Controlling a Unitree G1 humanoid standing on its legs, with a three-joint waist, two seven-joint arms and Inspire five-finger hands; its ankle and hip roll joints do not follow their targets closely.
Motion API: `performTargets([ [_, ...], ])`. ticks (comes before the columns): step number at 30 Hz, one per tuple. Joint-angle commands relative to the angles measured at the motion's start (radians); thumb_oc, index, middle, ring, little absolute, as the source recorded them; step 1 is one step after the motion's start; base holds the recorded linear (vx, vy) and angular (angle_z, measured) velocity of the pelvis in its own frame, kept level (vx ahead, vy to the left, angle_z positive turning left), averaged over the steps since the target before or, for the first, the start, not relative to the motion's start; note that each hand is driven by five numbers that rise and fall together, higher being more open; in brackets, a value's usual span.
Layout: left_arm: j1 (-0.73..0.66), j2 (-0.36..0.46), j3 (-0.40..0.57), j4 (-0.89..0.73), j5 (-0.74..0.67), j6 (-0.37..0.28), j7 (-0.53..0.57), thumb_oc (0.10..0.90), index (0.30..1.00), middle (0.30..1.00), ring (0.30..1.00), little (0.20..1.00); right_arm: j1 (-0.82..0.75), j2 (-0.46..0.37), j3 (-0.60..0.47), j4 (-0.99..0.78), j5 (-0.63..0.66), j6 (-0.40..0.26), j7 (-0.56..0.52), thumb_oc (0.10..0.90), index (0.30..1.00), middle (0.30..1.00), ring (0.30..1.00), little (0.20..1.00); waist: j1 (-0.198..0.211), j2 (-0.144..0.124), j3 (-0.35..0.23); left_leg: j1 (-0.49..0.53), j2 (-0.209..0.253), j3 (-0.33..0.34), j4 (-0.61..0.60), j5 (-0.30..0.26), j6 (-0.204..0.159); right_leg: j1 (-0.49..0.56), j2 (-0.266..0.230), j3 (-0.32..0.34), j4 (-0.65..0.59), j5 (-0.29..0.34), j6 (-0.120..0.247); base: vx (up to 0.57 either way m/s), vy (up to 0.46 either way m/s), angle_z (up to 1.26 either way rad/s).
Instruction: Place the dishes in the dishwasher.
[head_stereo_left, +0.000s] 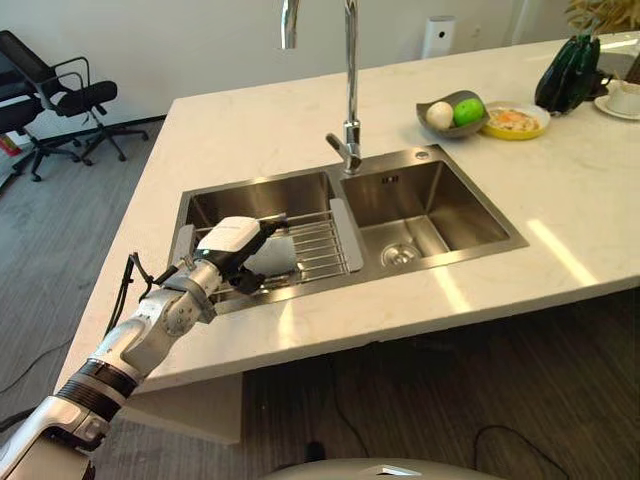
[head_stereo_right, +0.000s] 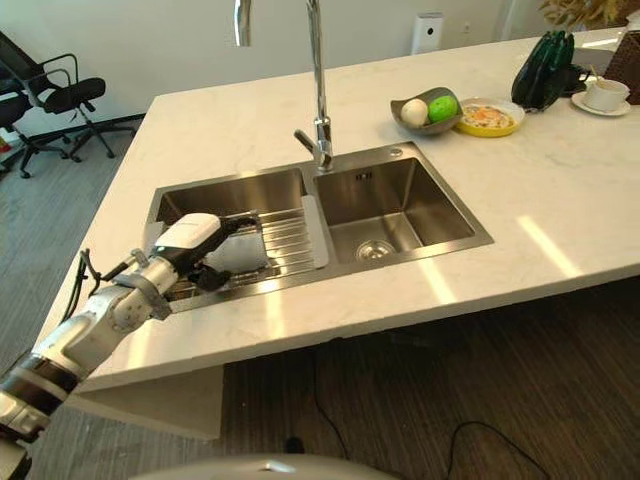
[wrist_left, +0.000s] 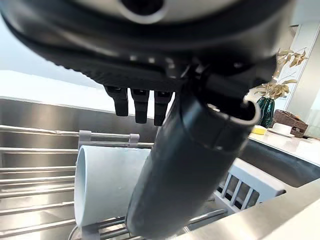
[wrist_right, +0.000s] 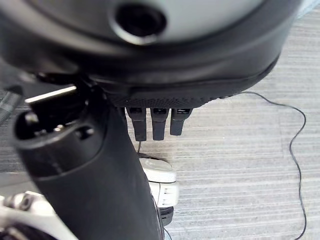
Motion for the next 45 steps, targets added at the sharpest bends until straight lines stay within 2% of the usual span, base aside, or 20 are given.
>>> performTargets([
  [1,-0.207,0.009,0.07,-0.008,0.047,-0.001,0.107,0.8,0.9,0.9,0.9,0.9,-0.082,0.017,-0.031,-0.025,0.049,-0.026,-0.01,0.8,0.9,0.9,0.9,0.9,0.008,-0.064,0.019,0.068,-0.031,0.022,0.005,-0.144,0.011,-0.056,-0.038,0.0,0.001,0.066,0.054,0.0,-0.001,-0.04],
  [5,-0.227,-0.009,0.06,0.041,0.082,0.021,0.129,0.8,0.9,0.9,0.9,0.9,-0.086,0.013,-0.032,-0.024,0.05,-0.025,-0.015,0.8,0.9,0.9,0.9,0.9,0.006,-0.065,0.021,0.067,-0.03,0.029,0.005,-0.145,0.011,-0.06,-0.037,0.004,0.001,0.068,0.055,0.0,0.0,0.0],
  [12,-0.276,-0.034,0.01,0.119,0.076,0.042,0.103,0.8,0.9,0.9,0.9,0.9,-0.089,0.0,-0.039,-0.009,0.052,-0.017,-0.014,0.8,0.9,0.9,0.9,0.9,-0.004,-0.061,0.023,0.068,-0.03,0.041,0.005,-0.147,0.011,-0.064,-0.038,0.011,0.001,0.07,0.058,0.0,0.003,-0.02],
  [22,-0.391,-0.056,-0.032,0.289,0.045,0.119,0.084,0.8,0.9,0.9,0.9,0.9,-0.105,-0.009,-0.038,-0.007,0.052,-0.001,-0.007,0.8,0.9,0.9,0.9,0.9,-0.011,-0.052,0.038,0.06,-0.029,0.05,0.005,-0.146,0.013,-0.083,-0.039,0.026,0.001,0.078,0.063,0.0,0.0,-0.05],
  [30,-0.439,-0.059,-0.098,0.346,0.006,0.147,-0.011,0.8,0.9,0.9,0.9,0.9,-0.125,-0.015,-0.031,0.005,0.057,0.02,0.011,0.8,0.9,0.9,0.9,0.9,-0.008,-0.046,0.05,0.053,-0.03,0.052,0.005,-0.143,0.016,-0.093,-0.038,0.03,0.001,0.081,0.065,-0.01,0.0,-0.01],
  [31,-0.461,-0.056,-0.13,0.359,0.001,0.149,-0.039,0.8,0.9,0.9,0.9,0.9,-0.13,-0.018,-0.025,0.011,0.055,0.025,0.017,0.8,0.9,0.9,0.9,0.9,-0.008,-0.045,0.052,0.051,-0.03,0.051,0.005,-0.142,0.016,-0.094,-0.039,0.029,0.001,0.081,0.065,0.0,0.0,0.0],
  [32,-0.48,-0.053,-0.165,0.351,-0.003,0.144,-0.064,0.714,0.771,0.771,0.771,0.771,-0.135,-0.017,-0.017,0.017,0.056,0.025,0.023,0.8,0.9,0.9,0.9,0.9,-0.007,-0.044,0.053,0.05,-0.031,0.049,0.005,-0.142,0.016,-0.094,-0.038,0.028,0.001,0.081,0.066,0.0,0.0,0.0],
  [34,-0.509,-0.052,-0.205,0.337,0.001,0.136,-0.076,0.453,0.38,0.38,0.38,0.38,-0.144,-0.019,-0.007,0.023,0.058,0.024,0.026,0.8,0.9,0.9,0.9,0.9,-0.007,-0.043,0.055,0.049,-0.032,0.047,0.005,-0.141,0.017,-0.095,-0.039,0.026,0.001,0.081,0.066,0.0,0.0,0.0],
  [35,-0.517,-0.051,-0.219,0.322,0.008,0.13,-0.079,0.4,0.3,0.3,0.3,0.3,-0.145,-0.019,-0.004,0.023,0.059,0.023,0.027,0.8,0.9,0.9,0.9,0.9,-0.006,-0.043,0.057,0.049,-0.032,0.046,0.005,-0.142,0.017,-0.095,-0.038,0.025,0.001,0.08,0.066,0.0,0.0,0.0],
  [45,-0.537,-0.09,-0.357,0.31,0.077,0.094,-0.126,0.4,0.3,0.3,0.3,0.3,-0.178,-0.028,0.011,0.018,0.07,0.013,0.018,0.8,0.9,0.9,0.9,0.9,-0.006,-0.04,0.068,0.047,-0.031,0.035,0.005,-0.139,0.016,-0.094,-0.037,0.015,0.001,0.078,0.063,0.0,0.0,0.0],
])
